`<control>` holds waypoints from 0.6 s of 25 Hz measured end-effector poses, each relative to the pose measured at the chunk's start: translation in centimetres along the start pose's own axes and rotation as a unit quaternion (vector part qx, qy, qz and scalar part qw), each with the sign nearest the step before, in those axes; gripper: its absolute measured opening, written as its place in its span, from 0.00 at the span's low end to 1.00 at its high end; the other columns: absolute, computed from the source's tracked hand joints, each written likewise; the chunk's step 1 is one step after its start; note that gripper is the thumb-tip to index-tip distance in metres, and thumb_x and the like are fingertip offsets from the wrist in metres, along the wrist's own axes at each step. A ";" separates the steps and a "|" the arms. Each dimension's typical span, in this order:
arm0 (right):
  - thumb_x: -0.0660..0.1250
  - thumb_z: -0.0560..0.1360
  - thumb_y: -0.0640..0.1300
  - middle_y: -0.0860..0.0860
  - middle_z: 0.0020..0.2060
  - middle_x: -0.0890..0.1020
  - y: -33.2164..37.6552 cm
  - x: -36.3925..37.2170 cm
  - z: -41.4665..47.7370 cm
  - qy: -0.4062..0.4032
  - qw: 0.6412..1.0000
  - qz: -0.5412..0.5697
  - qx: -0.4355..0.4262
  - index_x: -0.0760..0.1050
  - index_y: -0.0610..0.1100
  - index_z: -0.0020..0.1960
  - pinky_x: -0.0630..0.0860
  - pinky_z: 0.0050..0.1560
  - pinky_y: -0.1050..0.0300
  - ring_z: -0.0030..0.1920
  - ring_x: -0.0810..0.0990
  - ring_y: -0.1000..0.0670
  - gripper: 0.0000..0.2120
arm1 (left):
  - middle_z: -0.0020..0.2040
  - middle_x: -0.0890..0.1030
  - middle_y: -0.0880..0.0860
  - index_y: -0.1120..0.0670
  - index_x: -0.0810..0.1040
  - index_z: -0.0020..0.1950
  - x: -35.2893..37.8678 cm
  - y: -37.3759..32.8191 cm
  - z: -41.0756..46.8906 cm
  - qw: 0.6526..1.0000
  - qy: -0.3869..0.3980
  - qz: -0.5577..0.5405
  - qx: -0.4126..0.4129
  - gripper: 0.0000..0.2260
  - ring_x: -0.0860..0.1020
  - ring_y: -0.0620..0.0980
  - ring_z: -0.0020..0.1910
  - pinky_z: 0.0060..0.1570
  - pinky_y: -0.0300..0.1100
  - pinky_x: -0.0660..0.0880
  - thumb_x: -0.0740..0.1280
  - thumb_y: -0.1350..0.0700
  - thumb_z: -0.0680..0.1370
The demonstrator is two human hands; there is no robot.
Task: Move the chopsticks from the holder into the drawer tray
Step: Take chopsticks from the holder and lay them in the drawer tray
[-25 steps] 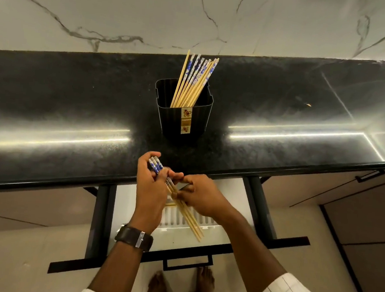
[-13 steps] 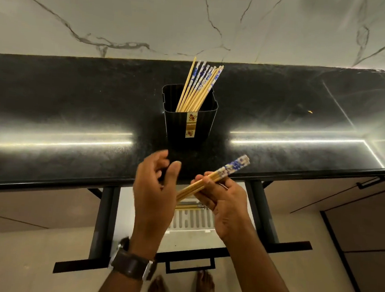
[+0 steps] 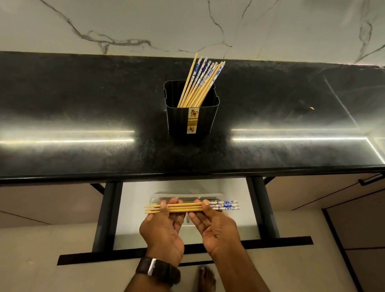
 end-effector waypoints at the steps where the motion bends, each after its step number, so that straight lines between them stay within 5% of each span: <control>1: 0.68 0.79 0.31 0.33 0.54 0.85 0.1 -0.7 0.6 -0.021 1.000 0.003 0.003 0.76 0.33 0.60 0.83 0.49 0.44 0.47 0.86 0.38 0.10 | 0.51 0.87 0.61 0.62 0.79 0.63 -0.7 0.3 0.6 1.000 -0.025 -0.007 -0.009 0.10 0.88 0.57 0.46 0.39 0.48 0.84 0.67 0.59 0.84; 5: 0.65 0.81 0.30 0.33 0.59 0.83 -0.2 -2.1 3.9 -0.065 0.997 -0.024 0.046 0.74 0.31 0.61 0.79 0.57 0.42 0.52 0.84 0.38 0.09 | 0.51 0.85 0.62 0.64 0.78 0.63 -1.8 1.3 2.8 0.996 -0.081 -0.002 -0.034 0.10 0.85 0.57 0.44 0.37 0.49 0.82 0.67 0.61 0.83; 9: 0.61 0.83 0.30 0.32 0.65 0.79 -0.9 -2.1 7.0 -0.090 0.988 -0.075 0.098 0.70 0.30 0.70 0.74 0.67 0.37 0.66 0.79 0.35 0.16 | 0.60 0.82 0.65 0.67 0.77 0.65 -1.6 1.9 4.9 0.992 -0.112 0.015 -0.051 0.12 0.83 0.61 0.49 0.54 0.57 0.82 0.66 0.66 0.82; 15: 0.56 0.85 0.34 0.34 0.67 0.78 -0.9 -3.1 10.9 -0.140 0.977 -0.099 0.127 0.70 0.33 0.72 0.74 0.65 0.36 0.67 0.78 0.36 0.16 | 0.64 0.80 0.67 0.66 0.73 0.70 -0.6 3.0 7.9 0.987 -0.095 0.072 -0.104 0.15 0.82 0.64 0.58 0.62 0.61 0.78 0.60 0.67 0.84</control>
Point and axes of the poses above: each hand's wrist, its own z-axis towards the middle knuckle, its own x-axis out of the palm, y = z × x, the point moved 9 cm from there along z, towards the middle knuckle
